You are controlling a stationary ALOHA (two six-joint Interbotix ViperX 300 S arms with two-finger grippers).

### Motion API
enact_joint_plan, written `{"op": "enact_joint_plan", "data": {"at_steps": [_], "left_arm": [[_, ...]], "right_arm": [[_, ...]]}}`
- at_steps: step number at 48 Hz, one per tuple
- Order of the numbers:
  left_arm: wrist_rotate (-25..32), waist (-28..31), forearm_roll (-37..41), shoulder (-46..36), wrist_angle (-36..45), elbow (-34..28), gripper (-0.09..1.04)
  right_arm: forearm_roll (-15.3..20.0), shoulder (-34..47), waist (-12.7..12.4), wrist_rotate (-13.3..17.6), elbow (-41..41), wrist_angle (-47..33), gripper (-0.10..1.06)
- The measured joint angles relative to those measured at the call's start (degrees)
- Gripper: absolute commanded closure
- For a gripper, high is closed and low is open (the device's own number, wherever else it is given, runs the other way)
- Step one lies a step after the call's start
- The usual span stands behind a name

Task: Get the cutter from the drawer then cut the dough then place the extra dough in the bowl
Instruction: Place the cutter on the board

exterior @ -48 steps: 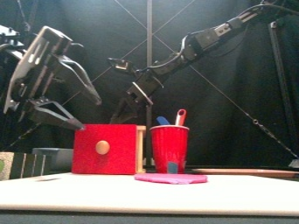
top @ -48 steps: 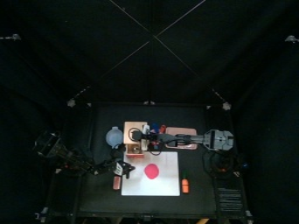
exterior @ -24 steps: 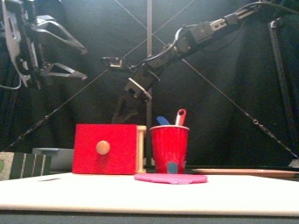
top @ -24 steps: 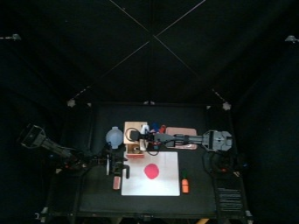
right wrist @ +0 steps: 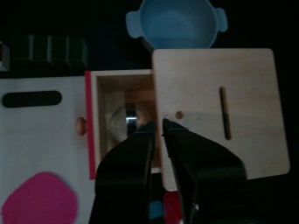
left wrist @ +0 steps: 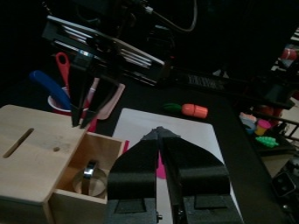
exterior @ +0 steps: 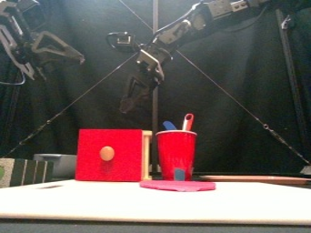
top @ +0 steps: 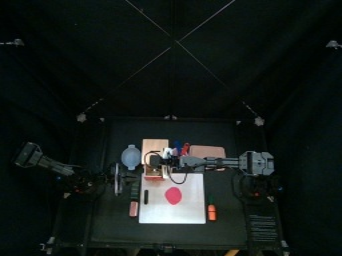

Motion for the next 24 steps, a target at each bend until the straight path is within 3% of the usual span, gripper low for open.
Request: {"op": "enact_joint_plan", "data": {"at_steps": [24], "left_arm": [[-0.4,1.4,4.0,0.0,0.2,0.6,0.6]], "right_arm": [[-0.3,4.8,-0.2,-0.7,-2.0,0.1,0.12]]}}
